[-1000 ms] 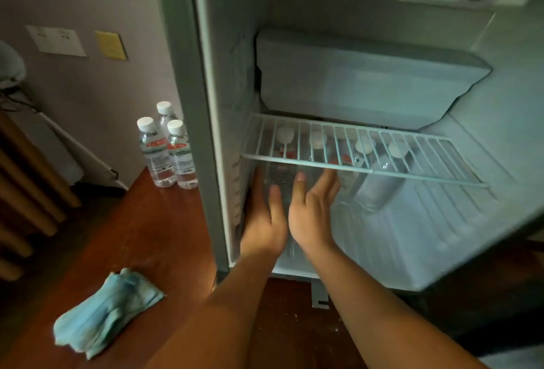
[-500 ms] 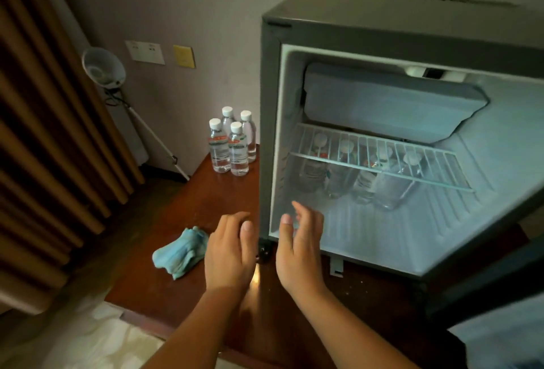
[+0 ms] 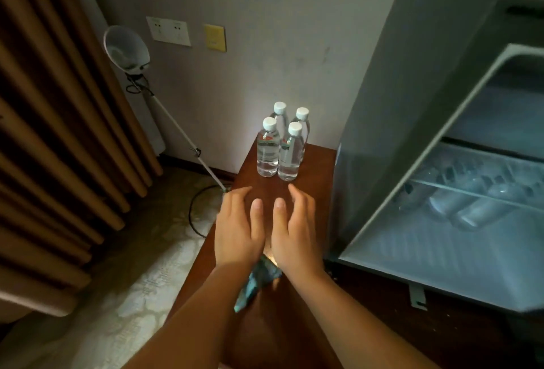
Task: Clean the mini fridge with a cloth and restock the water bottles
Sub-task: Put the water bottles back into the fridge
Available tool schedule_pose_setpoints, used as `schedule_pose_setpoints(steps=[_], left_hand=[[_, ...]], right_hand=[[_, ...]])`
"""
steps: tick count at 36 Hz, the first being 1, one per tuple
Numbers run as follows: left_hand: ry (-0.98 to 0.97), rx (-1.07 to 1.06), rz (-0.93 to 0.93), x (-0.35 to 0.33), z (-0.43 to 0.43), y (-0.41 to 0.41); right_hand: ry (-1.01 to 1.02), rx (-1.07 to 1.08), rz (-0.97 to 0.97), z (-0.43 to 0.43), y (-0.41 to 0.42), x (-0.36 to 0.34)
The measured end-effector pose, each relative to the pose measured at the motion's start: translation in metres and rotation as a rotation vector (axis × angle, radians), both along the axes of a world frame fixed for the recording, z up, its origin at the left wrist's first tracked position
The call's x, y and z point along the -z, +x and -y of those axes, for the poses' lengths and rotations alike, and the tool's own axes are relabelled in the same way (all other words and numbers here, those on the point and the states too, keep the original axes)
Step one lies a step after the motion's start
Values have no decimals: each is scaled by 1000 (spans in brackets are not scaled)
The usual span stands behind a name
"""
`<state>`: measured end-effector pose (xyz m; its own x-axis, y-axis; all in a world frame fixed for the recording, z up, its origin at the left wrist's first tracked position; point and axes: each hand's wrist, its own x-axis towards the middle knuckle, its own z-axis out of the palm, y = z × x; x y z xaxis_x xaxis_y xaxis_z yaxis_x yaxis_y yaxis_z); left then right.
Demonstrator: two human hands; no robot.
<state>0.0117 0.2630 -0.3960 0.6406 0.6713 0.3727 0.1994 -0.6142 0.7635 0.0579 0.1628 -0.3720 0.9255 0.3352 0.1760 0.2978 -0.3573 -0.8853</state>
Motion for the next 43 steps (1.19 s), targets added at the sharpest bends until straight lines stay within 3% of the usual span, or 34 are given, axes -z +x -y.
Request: schedule_pose_setpoints(steps=[12, 21, 28, 34, 43], left_hand=[[-169, 166, 10, 23, -77, 112], [-264, 233, 100, 29, -91, 172], [-293, 247, 108, 30, -91, 185], [-296, 228, 86, 33, -90, 181], [-301, 108, 203, 31, -56, 111]], right_hand=[[-26, 355, -37, -84, 109, 29], [48, 330, 4, -94, 149, 33], [-42, 343, -31, -95, 157, 37], [77, 296, -41, -91, 145, 36], [205, 252, -56, -65, 77, 30]])
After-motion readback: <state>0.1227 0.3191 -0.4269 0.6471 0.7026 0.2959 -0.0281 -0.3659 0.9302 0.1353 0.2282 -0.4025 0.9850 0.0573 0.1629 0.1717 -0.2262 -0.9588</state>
